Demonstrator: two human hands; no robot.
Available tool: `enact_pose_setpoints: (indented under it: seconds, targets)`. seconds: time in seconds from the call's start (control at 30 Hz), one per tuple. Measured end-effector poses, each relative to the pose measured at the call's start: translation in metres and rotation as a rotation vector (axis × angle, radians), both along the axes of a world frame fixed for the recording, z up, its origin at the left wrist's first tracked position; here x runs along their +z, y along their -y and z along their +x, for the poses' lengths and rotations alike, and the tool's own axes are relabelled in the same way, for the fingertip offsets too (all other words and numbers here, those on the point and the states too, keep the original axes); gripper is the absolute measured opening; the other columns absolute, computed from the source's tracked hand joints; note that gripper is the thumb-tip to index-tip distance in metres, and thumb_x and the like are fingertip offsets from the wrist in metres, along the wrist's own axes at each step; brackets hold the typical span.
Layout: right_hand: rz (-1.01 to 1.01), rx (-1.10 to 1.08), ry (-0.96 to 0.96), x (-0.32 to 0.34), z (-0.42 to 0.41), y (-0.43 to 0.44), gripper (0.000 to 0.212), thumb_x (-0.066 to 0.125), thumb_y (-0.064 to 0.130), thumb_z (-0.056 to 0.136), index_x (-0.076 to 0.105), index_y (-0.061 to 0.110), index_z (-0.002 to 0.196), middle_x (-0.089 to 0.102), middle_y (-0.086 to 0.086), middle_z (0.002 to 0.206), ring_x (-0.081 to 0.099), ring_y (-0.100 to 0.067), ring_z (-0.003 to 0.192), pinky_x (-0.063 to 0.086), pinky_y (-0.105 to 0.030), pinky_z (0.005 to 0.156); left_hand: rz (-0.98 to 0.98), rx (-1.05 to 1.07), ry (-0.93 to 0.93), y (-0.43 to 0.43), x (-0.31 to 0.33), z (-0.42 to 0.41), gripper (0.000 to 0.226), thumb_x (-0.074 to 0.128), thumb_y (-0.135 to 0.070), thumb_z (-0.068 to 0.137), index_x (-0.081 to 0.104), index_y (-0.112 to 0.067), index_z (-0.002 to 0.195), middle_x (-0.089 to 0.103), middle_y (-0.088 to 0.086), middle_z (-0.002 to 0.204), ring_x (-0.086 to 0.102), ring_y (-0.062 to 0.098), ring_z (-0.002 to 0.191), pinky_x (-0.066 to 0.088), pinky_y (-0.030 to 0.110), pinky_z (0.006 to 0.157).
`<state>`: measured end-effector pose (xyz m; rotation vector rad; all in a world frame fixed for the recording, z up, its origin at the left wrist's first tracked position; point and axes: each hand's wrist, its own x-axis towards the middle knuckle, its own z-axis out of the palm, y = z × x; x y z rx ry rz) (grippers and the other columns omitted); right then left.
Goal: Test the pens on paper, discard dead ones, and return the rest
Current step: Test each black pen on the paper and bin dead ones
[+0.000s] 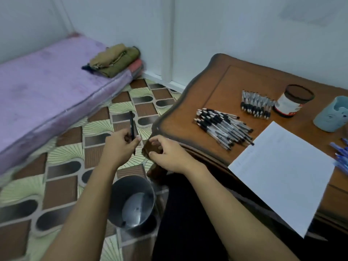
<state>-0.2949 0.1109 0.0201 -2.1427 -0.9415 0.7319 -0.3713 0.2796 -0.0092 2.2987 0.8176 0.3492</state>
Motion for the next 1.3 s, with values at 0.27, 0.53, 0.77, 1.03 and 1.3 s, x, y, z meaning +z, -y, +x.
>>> enact_pose_setpoints:
  seconds: [0.27,0.53,0.77,1.03,1.3]
  targets:
    - [-0.268,0.157,-0.129,-0.08,-0.037,-0.06,0.045,0.06,0.029,0.093,0.051,0.015,0.134,0.057,-0.007,0.134,0.054,-0.025,0.121,0.046,-0.036,0.097,-0.128,0.095,-0.238,-0.022,-0.095,-0.065,0.011,0.072,-0.023,0.092,0.064,-0.017,0.087,0.064,-0.002,0.082,0.059,0.019,0.08,0.04,0.028,0.072]
    - [-0.519,0.224,-0.174,-0.141,-0.047,-0.072,0.055,0.059,0.035,0.091,0.045,0.017,0.14,0.051,-0.012,0.138,0.051,-0.03,0.123,0.045,-0.046,0.104,-0.258,0.141,-0.439,-0.007,-0.163,-0.103,0.023,0.073,-0.017,0.089,0.07,-0.009,0.111,0.072,0.01,0.105,0.066,0.028,0.1,0.048,0.032,0.085]
    - [-0.552,0.261,-0.143,-0.154,-0.052,-0.075,0.056,0.058,0.038,0.088,0.046,0.019,0.14,0.052,-0.011,0.14,0.049,-0.03,0.126,0.044,-0.047,0.105,-0.287,0.191,-0.345,-0.012,-0.165,-0.106,0.04,0.075,-0.013,0.088,0.066,-0.006,0.126,0.071,0.011,0.12,0.066,0.026,0.111,0.048,0.034,0.101]
    - [-0.223,0.088,-0.186,-0.096,-0.036,-0.066,0.044,0.058,0.025,0.095,0.049,0.018,0.137,0.056,-0.002,0.13,0.053,-0.018,0.114,0.041,-0.028,0.088,-0.132,0.137,-0.11,-0.02,-0.101,-0.072,0.03,0.065,-0.017,0.095,0.068,-0.011,0.123,0.069,0.004,0.118,0.062,0.018,0.105,0.046,0.031,0.095]
    - [0.169,-0.135,-0.141,-0.007,0.017,0.008,0.035,0.059,0.027,0.097,0.054,0.031,0.132,0.06,0.013,0.128,0.055,-0.003,0.117,0.043,-0.022,0.095,0.053,-0.114,0.128,0.007,0.006,0.004,0.029,0.063,-0.024,0.096,0.067,-0.019,0.125,0.063,0.0,0.127,0.054,0.011,0.112,0.044,0.032,0.098]
